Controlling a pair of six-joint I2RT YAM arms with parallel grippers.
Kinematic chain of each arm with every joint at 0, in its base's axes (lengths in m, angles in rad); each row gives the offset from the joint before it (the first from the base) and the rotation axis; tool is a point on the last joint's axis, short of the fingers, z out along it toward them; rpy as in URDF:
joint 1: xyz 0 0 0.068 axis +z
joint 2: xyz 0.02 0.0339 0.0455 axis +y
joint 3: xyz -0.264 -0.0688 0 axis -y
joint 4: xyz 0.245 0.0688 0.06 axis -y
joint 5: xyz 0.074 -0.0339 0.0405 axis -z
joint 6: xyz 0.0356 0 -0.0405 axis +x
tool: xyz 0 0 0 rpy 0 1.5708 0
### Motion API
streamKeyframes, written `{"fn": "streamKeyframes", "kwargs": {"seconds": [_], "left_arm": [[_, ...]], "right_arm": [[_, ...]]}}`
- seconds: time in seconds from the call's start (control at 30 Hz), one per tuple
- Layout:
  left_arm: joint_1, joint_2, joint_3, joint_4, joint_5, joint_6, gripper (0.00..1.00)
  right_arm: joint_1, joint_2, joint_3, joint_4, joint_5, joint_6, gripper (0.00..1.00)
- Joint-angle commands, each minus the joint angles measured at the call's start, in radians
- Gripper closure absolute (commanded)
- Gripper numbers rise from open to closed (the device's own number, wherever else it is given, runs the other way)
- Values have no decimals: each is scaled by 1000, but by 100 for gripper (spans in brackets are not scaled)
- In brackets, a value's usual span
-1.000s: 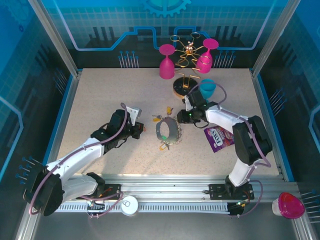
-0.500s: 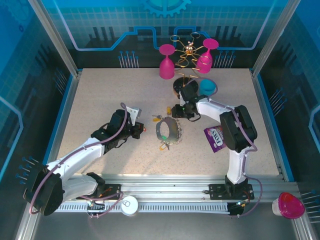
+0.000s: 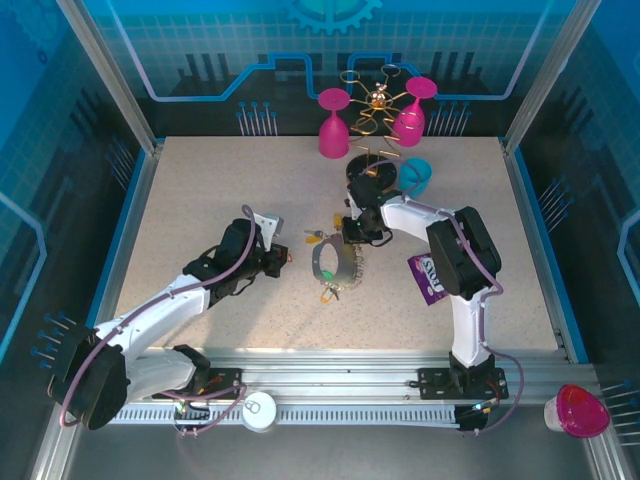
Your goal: Put the keys on the keyring
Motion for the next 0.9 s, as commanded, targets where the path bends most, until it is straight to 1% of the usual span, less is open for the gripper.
{"fn": "streamKeyframes", "kwargs": {"seconds": [0.0,0.13,0.23,0.4,0.47,0.6,0.63,0.67,0.77,0.87], "left_arm": [[-4,3,-2,1,-15,-37,100],[-4,2,-7,-51,-26,-78,100],[-3,7,-15,-105,-27,-160,100],[-4,57,-25,-209,-32,-342,100],[-4,84,-45,-207,-28,-412,100],[-4,117,-91,-150,-26,-475,100],[-4,120,-97,-135,-30,-482,93],[-4,124,-100,-123,-32,-484,80],[-3,132,-95,-104,-38,-476,56],[-3,125,-72,-110,-60,-452,42]], "right_arm": [[15,-26,3,-45,8,-18,90],[21,-85,-36,-40,-6,-50,100],[29,-141,-93,-28,-26,-92,100],[31,-251,-225,30,-67,-154,100],[31,-293,-281,69,-79,-172,100],[32,-375,-364,159,-107,-202,100],[32,-393,-374,178,-117,-210,100],[33,-409,-385,197,-132,-223,100],[33,-440,-400,238,-167,-254,100],[33,-470,-421,299,-209,-276,100]]}}
